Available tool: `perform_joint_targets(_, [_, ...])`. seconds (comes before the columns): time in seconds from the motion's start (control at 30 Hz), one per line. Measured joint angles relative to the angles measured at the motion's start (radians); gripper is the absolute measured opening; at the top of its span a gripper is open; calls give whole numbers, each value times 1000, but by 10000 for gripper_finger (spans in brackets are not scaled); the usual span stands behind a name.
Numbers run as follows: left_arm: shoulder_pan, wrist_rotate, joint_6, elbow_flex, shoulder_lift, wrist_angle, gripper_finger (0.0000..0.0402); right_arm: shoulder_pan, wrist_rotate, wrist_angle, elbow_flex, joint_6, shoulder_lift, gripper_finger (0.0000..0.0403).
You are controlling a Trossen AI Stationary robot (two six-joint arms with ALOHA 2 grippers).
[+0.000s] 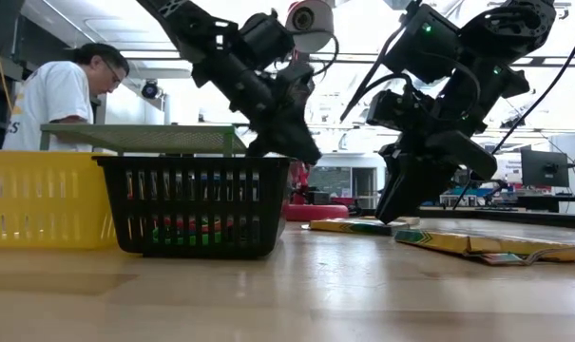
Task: Pick & Place Office Desk Supplies
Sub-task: Put the crayon box into the transparent bin
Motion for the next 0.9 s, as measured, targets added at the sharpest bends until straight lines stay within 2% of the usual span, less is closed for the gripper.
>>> perform_joint_targets(0.17, [0, -48, 3, 12, 0, -1, 71, 0, 0, 0, 0, 0, 0, 70])
perform_joint_targets(0.4, [32, 84, -55, 15, 95, 79, 71, 0, 0, 1, 1, 0, 0, 70])
perform_joint_targets(0.57, [45, 115, -64, 39, 168, 73, 71, 0, -1, 3, 1, -4, 0, 70])
perform_joint_targets(0.77, [45, 115, -64, 67, 199, 33, 71, 0, -1, 5, 1, -4, -1, 70])
perform_joint_targets(0.9, [43, 75, -63, 67, 198, 7, 71, 0, 0, 9, 1, -6, -1, 70])
